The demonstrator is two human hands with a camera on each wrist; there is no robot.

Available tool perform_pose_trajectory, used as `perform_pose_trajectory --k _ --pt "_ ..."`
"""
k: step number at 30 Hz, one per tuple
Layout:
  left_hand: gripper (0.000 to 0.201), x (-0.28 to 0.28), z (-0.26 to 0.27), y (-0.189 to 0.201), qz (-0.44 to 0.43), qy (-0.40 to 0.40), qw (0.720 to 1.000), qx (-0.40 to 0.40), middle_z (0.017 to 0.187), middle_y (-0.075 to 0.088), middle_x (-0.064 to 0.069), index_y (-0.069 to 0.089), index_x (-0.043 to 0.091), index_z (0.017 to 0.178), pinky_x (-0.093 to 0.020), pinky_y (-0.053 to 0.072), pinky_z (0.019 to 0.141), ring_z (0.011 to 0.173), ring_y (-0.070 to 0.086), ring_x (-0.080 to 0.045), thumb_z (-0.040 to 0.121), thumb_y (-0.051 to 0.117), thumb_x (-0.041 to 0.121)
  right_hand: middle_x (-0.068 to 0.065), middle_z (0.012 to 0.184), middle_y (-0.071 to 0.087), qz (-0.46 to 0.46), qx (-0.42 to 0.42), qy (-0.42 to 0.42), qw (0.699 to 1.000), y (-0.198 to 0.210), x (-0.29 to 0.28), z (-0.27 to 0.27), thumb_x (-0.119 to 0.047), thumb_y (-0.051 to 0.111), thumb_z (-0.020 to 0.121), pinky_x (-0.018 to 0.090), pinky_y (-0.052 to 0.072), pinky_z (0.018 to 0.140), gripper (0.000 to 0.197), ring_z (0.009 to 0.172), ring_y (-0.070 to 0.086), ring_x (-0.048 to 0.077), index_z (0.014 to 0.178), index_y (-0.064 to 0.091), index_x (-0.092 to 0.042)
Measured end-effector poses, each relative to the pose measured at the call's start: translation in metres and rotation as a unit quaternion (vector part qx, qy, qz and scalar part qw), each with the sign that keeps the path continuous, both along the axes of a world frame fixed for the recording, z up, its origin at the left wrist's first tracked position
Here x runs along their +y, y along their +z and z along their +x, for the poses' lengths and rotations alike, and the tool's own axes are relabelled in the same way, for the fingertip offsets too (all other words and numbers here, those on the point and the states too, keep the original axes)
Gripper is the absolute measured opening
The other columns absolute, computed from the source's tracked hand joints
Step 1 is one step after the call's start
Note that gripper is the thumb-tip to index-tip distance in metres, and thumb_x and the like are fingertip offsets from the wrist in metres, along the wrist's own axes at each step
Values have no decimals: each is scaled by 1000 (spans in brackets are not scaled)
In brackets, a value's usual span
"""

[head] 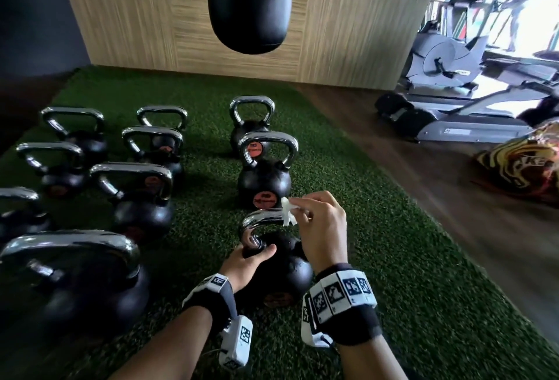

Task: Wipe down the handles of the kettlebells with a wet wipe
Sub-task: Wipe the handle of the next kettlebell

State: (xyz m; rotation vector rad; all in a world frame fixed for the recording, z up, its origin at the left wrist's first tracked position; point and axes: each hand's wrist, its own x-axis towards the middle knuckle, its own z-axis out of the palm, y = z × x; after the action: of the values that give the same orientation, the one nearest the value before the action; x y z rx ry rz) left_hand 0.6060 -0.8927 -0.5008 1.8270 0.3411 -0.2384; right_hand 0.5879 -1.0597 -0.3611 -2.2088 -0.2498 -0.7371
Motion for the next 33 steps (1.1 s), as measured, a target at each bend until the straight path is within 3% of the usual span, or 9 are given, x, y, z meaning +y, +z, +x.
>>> perform_pose_trajectory --k 5,9,11,15,19,23,27,30,33 --pt "57 -4 -3 0 -21 11 1000 -6 94 79 5 79 24 94 -36 55 96 92 74 -18 62 72 71 6 99 58 -62 17 24 998 -2 20 7 -14 70 89 35 57 78 12 81 63 23 94 81 -12" --pt "54 -5 -2 -3 -36 21 999 -16 97 79 2 79 23 96 -35 55 97 95 73 -20 64 75 66 -1 95 61 -101 6 14 995 -9 28 9 -21 72 91 23 42 77 10 89 52 19 89 81 -16" --pt "43 -4 -1 -7 -28 20 999 -18 98 79 4 79 25 95 -33 54 95 95 73 -18 74 79 62 -3 93 66 -94 6 19 995 -10 26 8 -15 73 90 25 45 78 9 87 54 19 91 82 -16" --pt "34 -2 1 -10 -21 18 999 -23 93 78 9 78 26 92 -27 53 85 91 72 -14 81 78 59 1 90 71 -28 5 -20 999 -13 8 7 -9 73 89 40 54 81 9 82 63 22 93 81 -10" --pt "37 -3 -1 -8 -29 18 999 -19 85 78 12 79 27 90 -19 48 70 86 72 -11 77 79 62 2 90 67 -25 19 -71 997 -16 6 5 -8 70 92 39 54 77 10 81 61 25 92 80 -9" --pt "52 -2 0 -9 -36 22 999 -16 82 78 13 80 29 85 -24 52 77 84 73 -9 59 74 73 0 96 69 -30 -7 -47 998 -25 3 0 -5 65 94 34 56 77 19 84 64 20 106 79 -11" --pt "50 -2 1 -12 -43 23 999 -13 79 78 16 79 34 82 -25 54 80 84 73 -9 55 74 76 2 94 71 47 -12 -101 994 -32 -14 2 0 68 91 33 60 72 19 74 66 15 103 79 -10" --pt "48 -2 -2 -9 -46 20 999 -14 80 78 17 79 36 82 -25 54 80 84 74 -8 57 74 76 6 93 70 27 -17 -103 994 -34 -12 2 0 64 93 36 60 71 19 75 67 20 103 78 -7" --pt "45 -3 -4 -5 -49 24 998 -14 81 78 16 80 34 83 -26 54 80 85 74 -9 60 76 73 2 90 69 40 -20 -108 993 -40 -14 3 -2 66 93 19 55 69 17 72 65 15 103 78 -8"
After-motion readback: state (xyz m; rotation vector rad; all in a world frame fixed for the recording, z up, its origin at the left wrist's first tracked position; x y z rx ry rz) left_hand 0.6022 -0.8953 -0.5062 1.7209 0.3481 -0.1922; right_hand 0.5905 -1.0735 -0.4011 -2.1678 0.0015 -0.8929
